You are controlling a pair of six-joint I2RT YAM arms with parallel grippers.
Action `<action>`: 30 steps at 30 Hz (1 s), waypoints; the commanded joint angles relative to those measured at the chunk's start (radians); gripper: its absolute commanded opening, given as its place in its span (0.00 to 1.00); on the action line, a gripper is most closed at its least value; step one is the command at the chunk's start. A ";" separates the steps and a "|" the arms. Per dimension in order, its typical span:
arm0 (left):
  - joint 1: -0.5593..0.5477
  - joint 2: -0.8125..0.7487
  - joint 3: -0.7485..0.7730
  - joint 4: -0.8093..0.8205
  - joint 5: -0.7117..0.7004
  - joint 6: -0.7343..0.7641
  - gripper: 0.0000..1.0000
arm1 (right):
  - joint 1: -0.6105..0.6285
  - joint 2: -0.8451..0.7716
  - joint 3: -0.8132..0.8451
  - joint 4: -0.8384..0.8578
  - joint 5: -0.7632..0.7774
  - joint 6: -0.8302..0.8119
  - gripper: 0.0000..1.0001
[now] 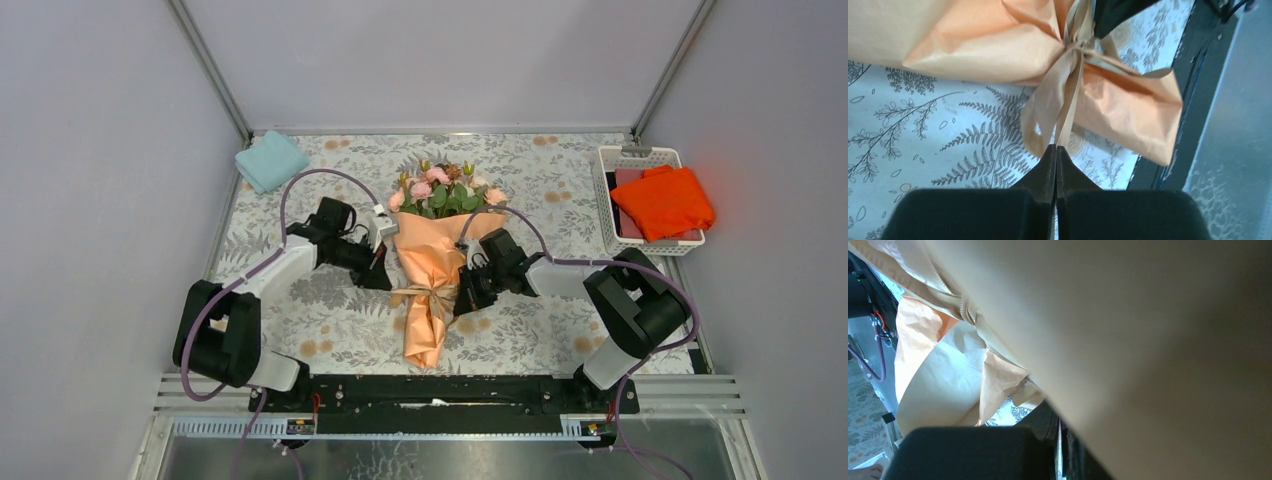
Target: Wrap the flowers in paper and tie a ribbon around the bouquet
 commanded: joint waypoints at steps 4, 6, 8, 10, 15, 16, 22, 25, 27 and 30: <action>0.037 -0.020 -0.004 -0.155 -0.162 0.504 0.00 | 0.001 -0.012 0.002 -0.041 -0.017 -0.026 0.00; 0.039 -0.015 -0.003 -0.154 -0.166 0.542 0.00 | 0.001 -0.012 0.004 -0.041 -0.018 -0.028 0.00; 0.036 -0.014 -0.002 -0.163 -0.141 0.562 0.00 | 0.001 -0.016 0.006 -0.041 -0.018 -0.030 0.00; 0.028 -0.016 -0.004 -0.165 -0.122 0.561 0.00 | 0.001 -0.024 0.005 -0.041 -0.023 -0.034 0.00; 0.020 -0.032 -0.038 -0.186 -0.152 0.646 0.00 | 0.002 -0.042 0.016 -0.089 -0.012 -0.052 0.15; 0.015 -0.040 -0.037 -0.199 -0.143 0.667 0.00 | 0.001 -0.046 0.022 -0.101 -0.014 -0.061 0.20; -0.002 -0.139 0.003 -0.227 -0.159 0.705 0.98 | -0.006 -0.208 0.076 -0.243 -0.004 -0.130 0.98; 0.004 -0.221 0.017 -0.226 -0.208 0.598 0.99 | -0.049 -0.378 0.091 -0.361 0.031 -0.141 0.99; 0.029 -0.274 0.012 -0.129 -0.223 0.353 0.99 | -0.111 -0.480 0.119 -0.427 0.093 -0.123 1.00; 0.120 -0.359 -0.052 0.225 -0.439 -0.290 0.99 | -0.251 -0.603 0.143 -0.438 0.413 -0.073 1.00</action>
